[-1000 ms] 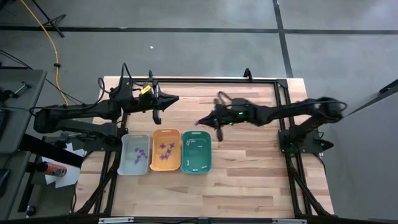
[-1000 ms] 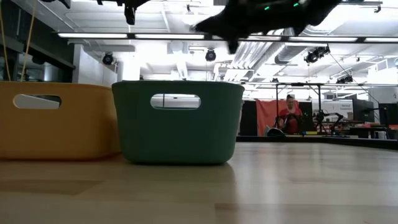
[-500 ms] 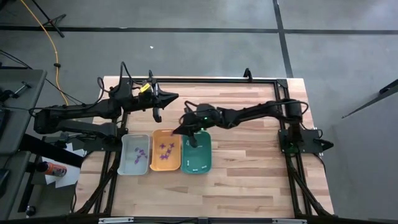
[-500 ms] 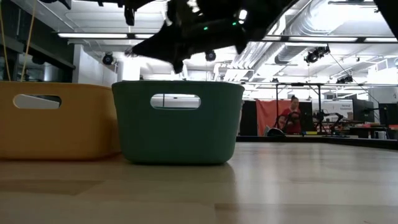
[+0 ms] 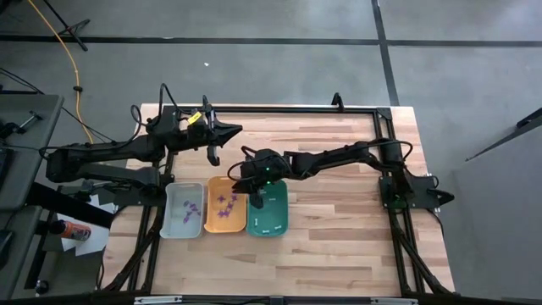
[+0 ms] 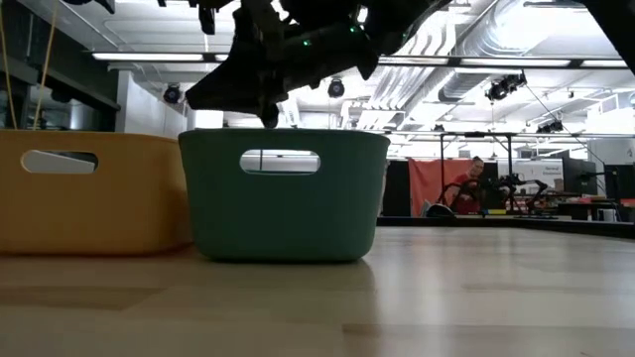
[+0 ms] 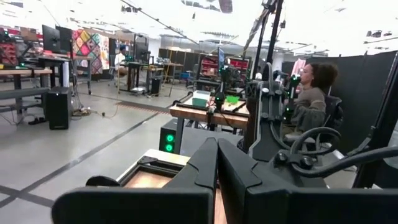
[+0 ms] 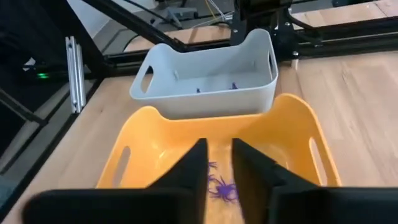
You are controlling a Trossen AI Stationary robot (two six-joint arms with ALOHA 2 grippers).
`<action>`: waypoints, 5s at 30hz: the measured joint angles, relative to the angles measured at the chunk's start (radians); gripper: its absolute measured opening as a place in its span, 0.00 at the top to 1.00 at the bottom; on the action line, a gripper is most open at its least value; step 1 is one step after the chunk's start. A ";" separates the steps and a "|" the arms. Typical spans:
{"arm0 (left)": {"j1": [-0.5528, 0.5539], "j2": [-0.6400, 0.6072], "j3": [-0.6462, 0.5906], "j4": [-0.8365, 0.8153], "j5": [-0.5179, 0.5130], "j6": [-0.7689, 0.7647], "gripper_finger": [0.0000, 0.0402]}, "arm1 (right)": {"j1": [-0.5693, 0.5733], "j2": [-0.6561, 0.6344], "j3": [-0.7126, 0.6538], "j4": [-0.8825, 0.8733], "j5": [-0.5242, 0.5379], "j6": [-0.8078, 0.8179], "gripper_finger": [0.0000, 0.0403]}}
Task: Sort Halloween decoration
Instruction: Put the purple spider toy into the yellow bin, then return to Home Position
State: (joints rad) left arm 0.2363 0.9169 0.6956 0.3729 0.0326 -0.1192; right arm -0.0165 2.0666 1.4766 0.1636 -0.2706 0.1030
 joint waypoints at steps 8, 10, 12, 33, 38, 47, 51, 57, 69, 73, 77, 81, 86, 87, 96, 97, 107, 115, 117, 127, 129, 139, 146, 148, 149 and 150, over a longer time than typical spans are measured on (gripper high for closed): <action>0.000 -0.002 0.000 0.028 0.000 -0.019 1.00 | 0.002 -0.014 0.070 -0.108 -0.085 0.029 0.58; 0.000 -0.009 0.000 0.037 0.000 -0.032 1.00 | -0.007 -0.036 0.096 -0.208 -0.147 0.006 0.56; 0.000 -0.014 0.000 0.046 0.000 -0.036 1.00 | -0.015 -0.067 0.111 -0.317 -0.188 -0.050 0.57; -0.043 -0.031 0.000 -0.003 0.042 -0.178 1.00 | 0.102 -0.958 -0.688 -0.166 0.180 0.142 0.99; -0.049 -0.031 0.000 -0.011 0.150 -0.275 1.00 | 0.067 -1.098 -0.719 0.008 0.276 0.079 1.00; -0.053 -0.039 0.000 -0.067 0.167 -0.260 1.00 | -0.004 -1.128 -0.719 0.145 0.283 0.037 1.00; -0.053 -0.095 -0.001 -0.143 0.168 -0.219 1.00 | -0.010 -1.127 -0.719 0.151 0.279 0.038 1.00; -0.090 -0.209 -0.030 -0.231 0.100 -0.125 1.00 | -0.011 -1.127 -0.719 0.168 0.279 0.046 1.00; -0.110 -0.385 -0.471 0.310 0.031 -0.230 1.00 | -0.037 -1.127 -0.719 0.175 0.278 0.099 1.00; -0.129 -0.417 -0.576 0.419 -0.026 -0.262 1.00 | -0.036 -1.127 -0.719 0.171 0.278 0.102 1.00; -0.161 -0.435 -0.631 0.458 -0.092 -0.263 1.00 | -0.036 -1.127 -0.719 0.171 0.278 0.127 1.00; -0.204 -0.444 -0.671 0.474 -0.117 -0.262 1.00 | -0.036 -1.127 -0.719 0.170 0.278 0.160 1.00; -0.246 -0.452 -0.685 0.461 -0.129 -0.235 1.00 | -0.036 -1.149 -0.719 0.130 0.278 0.171 1.00; -0.249 -0.452 -0.684 0.461 -0.128 -0.235 1.00 | -0.036 -1.158 -0.719 0.111 0.278 0.181 1.00; -0.251 -0.451 -0.684 0.423 -0.116 -0.345 1.00 | -0.036 -1.317 -0.729 -0.131 0.185 0.154 1.00; -0.251 -0.451 -0.684 0.422 -0.116 -0.349 1.00 | -0.036 -1.339 -0.742 -0.145 0.179 0.147 1.00; -0.251 -0.451 -0.684 0.373 -0.115 -0.349 1.00 | -0.036 -1.596 -1.108 0.081 0.148 0.143 1.00; -0.251 -0.451 -0.684 0.337 -0.115 -0.349 1.00 | -0.036 -1.731 -1.371 0.349 0.149 0.145 1.00; -0.251 -0.451 -0.684 0.329 -0.115 -0.349 1.00 | -0.036 -1.747 -1.409 0.393 0.150 0.142 1.00; -0.251 -0.451 -0.684 0.323 -0.114 -0.349 1.00 | -0.036 -1.759 -1.467 0.187 0.251 0.087 1.00; -0.251 -0.451 -0.684 0.321 -0.114 -0.349 1.00 | -0.036 -1.759 -1.467 0.094 0.260 0.092 1.00; -0.251 -0.451 -0.683 0.318 -0.114 -0.349 1.00 | -0.036 -1.746 -1.461 -0.160 0.263 0.342 1.00; -0.251 -0.451 -0.683 0.303 -0.114 -0.349 1.00 | -0.036 -1.746 -1.460 -0.168 0.263 0.342 1.00; -0.251 -0.451 -0.683 0.302 -0.114 -0.349 1.00 | -0.036 -1.746 -1.460 -0.168 0.263 0.342 1.00; -0.251 -0.451 -0.683 0.303 -0.114 -0.349 1.00 | -0.036 -1.746 -1.459 -0.168 0.263 0.342 1.00; -0.251 -0.451 -0.683 0.303 -0.114 -0.349 1.00 | -0.036 -1.746 -1.459 -0.168 0.263 0.342 1.00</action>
State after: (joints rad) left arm -0.0147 0.4660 0.0128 0.6754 -0.0815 -0.4686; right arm -0.0521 0.3210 0.0174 -0.0040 -0.0078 0.4453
